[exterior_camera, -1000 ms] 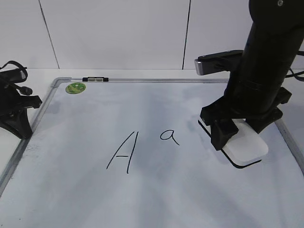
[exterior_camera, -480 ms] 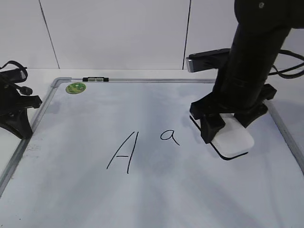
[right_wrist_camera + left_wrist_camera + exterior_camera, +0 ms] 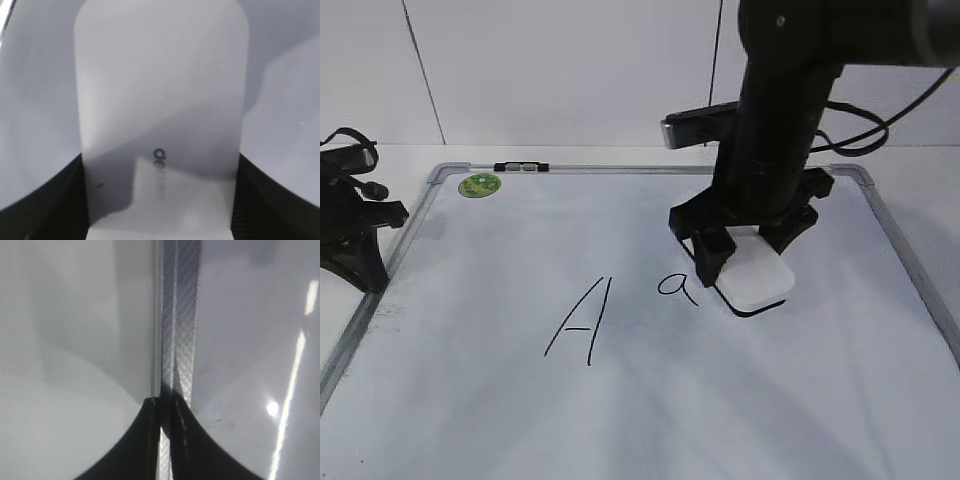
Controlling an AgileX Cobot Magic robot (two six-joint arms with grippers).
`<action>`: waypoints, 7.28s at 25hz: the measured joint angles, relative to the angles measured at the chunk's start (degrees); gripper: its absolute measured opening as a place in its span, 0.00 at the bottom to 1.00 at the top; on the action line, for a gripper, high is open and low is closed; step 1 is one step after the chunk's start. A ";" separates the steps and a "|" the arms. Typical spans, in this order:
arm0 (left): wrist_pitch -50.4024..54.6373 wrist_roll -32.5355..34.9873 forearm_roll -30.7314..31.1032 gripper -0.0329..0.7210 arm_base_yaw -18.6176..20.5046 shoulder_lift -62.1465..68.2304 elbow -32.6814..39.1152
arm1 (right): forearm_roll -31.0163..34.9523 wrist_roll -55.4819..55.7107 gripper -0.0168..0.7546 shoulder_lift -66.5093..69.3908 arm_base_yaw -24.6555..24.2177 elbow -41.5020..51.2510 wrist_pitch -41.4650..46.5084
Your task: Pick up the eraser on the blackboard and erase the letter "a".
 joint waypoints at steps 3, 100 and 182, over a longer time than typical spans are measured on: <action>0.00 0.00 -0.03 0.06 0.00 0.00 0.00 | 0.00 -0.22 0.75 2.27 0.99 -1.88 0.09; 0.02 0.13 -1.13 0.06 0.00 0.00 0.00 | -9.18 2.75 0.75 4.78 -2.09 -12.00 0.39; 1.40 1.64 -1.80 0.38 0.00 -17.96 -0.04 | -17.73 12.39 0.75 -17.76 -12.14 9.15 1.50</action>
